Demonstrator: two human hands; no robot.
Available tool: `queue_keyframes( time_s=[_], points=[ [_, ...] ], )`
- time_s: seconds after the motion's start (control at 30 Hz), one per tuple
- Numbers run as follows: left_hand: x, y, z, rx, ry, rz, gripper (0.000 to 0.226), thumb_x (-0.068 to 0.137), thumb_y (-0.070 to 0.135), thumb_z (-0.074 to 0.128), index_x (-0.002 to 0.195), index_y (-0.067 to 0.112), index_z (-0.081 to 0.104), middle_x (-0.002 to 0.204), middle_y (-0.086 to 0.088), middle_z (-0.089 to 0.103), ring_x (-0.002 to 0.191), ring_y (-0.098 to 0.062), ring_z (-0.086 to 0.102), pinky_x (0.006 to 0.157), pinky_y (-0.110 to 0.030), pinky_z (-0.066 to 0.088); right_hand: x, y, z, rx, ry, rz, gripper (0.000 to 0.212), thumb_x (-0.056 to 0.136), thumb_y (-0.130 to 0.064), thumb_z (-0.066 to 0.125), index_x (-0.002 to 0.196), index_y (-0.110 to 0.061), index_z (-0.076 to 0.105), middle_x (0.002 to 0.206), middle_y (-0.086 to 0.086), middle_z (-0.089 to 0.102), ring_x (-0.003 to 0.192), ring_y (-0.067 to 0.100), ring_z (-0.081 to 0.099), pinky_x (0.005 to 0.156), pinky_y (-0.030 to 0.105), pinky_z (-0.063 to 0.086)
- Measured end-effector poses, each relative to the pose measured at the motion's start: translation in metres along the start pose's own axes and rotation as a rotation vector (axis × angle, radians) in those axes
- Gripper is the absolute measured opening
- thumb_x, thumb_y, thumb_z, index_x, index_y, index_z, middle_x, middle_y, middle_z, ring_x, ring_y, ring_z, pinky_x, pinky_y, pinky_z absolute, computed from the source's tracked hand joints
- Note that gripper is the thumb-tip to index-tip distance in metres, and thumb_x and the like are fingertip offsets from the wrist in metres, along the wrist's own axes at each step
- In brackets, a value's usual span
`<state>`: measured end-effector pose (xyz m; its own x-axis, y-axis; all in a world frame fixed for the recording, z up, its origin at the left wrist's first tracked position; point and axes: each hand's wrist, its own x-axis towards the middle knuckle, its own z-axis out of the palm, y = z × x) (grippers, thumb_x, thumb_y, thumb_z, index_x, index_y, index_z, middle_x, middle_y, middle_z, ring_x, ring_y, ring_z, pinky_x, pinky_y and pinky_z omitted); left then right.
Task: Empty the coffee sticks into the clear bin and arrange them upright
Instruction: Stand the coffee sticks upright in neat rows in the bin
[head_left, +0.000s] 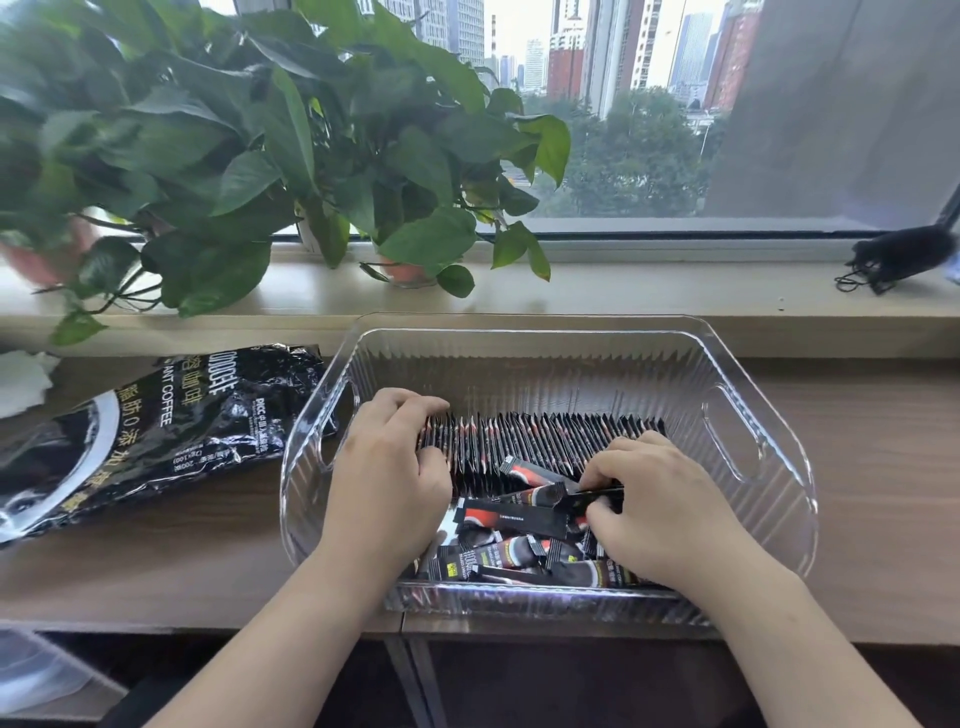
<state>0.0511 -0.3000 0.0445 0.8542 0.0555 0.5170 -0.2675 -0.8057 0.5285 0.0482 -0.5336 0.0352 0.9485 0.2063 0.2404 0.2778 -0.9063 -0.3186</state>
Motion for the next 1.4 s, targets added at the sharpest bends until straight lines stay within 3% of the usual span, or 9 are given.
queue_keyframes(
  time_s=[0.27, 0.5, 0.6, 0.67, 0.77, 0.93, 1.03, 1.13, 1.4],
  points=[
    [0.000, 0.000, 0.000, 0.000, 0.012, 0.026, 0.040, 0.082, -0.003, 0.056, 0.116, 0.014, 0.069, 0.110, 0.007, 0.057, 0.093, -0.014, 0.054, 0.084, -0.027, 0.043, 0.001, -0.002, -0.001, 0.022, 0.085, 0.016, 0.014, 0.085, -0.019, 0.060, 0.089, -0.025, 0.073, 0.084, -0.014, 0.063, 0.091, 0.012, 0.047, 0.074, 0.023, 0.036],
    [0.000, -0.001, 0.001, 0.019, -0.014, 0.013, 0.036, 0.082, 0.001, 0.060, 0.113, 0.016, 0.069, 0.109, 0.009, 0.056, 0.069, -0.014, 0.040, 0.077, -0.027, 0.038, 0.000, 0.000, 0.000, 0.041, 0.139, -0.007, 0.015, 0.088, -0.023, 0.063, 0.097, -0.024, 0.075, 0.088, -0.017, 0.064, 0.092, 0.011, 0.048, 0.076, 0.021, 0.033],
    [0.000, 0.000, 0.002, 0.036, -0.046, 0.036, 0.030, 0.083, 0.009, 0.065, 0.111, 0.019, 0.070, 0.107, 0.012, 0.054, 0.085, -0.011, 0.048, 0.078, -0.021, 0.035, -0.001, 0.000, -0.001, 0.053, 0.169, -0.011, 0.016, 0.089, -0.021, 0.064, 0.100, -0.022, 0.076, 0.091, -0.015, 0.066, 0.091, 0.010, 0.048, 0.076, 0.021, 0.034],
    [0.000, -0.002, 0.004, 0.044, -0.098, 0.081, 0.024, 0.084, 0.016, 0.069, 0.106, 0.022, 0.071, 0.103, 0.014, 0.053, 0.098, -0.007, 0.048, 0.082, -0.020, 0.036, -0.001, 0.000, -0.001, 0.062, 0.181, -0.013, 0.016, 0.089, -0.020, 0.066, 0.101, -0.021, 0.076, 0.091, -0.014, 0.067, 0.090, 0.010, 0.048, 0.076, 0.021, 0.034],
    [0.001, -0.005, 0.008, 0.048, -0.265, 0.131, 0.017, 0.082, 0.032, 0.075, 0.099, 0.029, 0.074, 0.098, 0.019, 0.053, 0.101, -0.005, 0.047, 0.092, -0.026, 0.041, -0.001, 0.001, 0.001, 0.063, 0.180, -0.019, 0.014, 0.089, -0.018, 0.068, 0.100, -0.021, 0.077, 0.089, -0.014, 0.067, 0.088, 0.010, 0.048, 0.071, 0.016, 0.032],
    [0.002, -0.006, 0.010, 0.126, -0.504, 0.156, 0.032, 0.080, 0.053, 0.073, 0.107, 0.036, 0.073, 0.101, 0.022, 0.051, 0.103, -0.003, 0.042, 0.095, -0.026, 0.039, -0.001, 0.002, 0.002, 0.079, 0.166, -0.009, 0.013, 0.087, -0.016, 0.071, 0.097, -0.020, 0.077, 0.085, -0.016, 0.065, 0.087, 0.011, 0.050, 0.072, 0.005, 0.028],
    [0.003, -0.007, 0.012, 0.168, -0.547, 0.171, 0.029, 0.080, 0.052, 0.073, 0.106, 0.037, 0.073, 0.101, 0.020, 0.050, 0.102, -0.005, 0.041, 0.092, -0.024, 0.039, -0.002, 0.003, 0.003, 0.078, 0.161, -0.003, 0.013, 0.085, -0.014, 0.073, 0.096, -0.020, 0.077, 0.084, -0.015, 0.066, 0.085, 0.012, 0.051, 0.072, 0.007, 0.031],
    [0.003, -0.005, 0.011, 0.135, -0.535, 0.187, 0.011, 0.080, 0.046, 0.076, 0.086, 0.038, 0.071, 0.096, 0.020, 0.051, 0.097, -0.003, 0.041, 0.087, -0.022, 0.037, -0.002, 0.003, 0.003, 0.081, 0.154, -0.002, 0.014, 0.085, -0.014, 0.073, 0.096, -0.020, 0.078, 0.084, -0.015, 0.067, 0.085, 0.012, 0.051, 0.073, 0.007, 0.031],
    [0.001, -0.003, 0.007, -0.056, -0.398, 0.164, 0.015, 0.080, 0.024, 0.080, 0.073, 0.027, 0.067, 0.068, 0.019, 0.058, 0.078, -0.003, 0.056, 0.065, -0.014, 0.039, -0.003, 0.000, 0.000, 0.089, 0.223, 0.032, 0.015, 0.081, -0.011, 0.076, 0.093, -0.020, 0.077, 0.083, -0.016, 0.066, 0.081, 0.009, 0.050, 0.073, 0.006, 0.032]
  ],
)
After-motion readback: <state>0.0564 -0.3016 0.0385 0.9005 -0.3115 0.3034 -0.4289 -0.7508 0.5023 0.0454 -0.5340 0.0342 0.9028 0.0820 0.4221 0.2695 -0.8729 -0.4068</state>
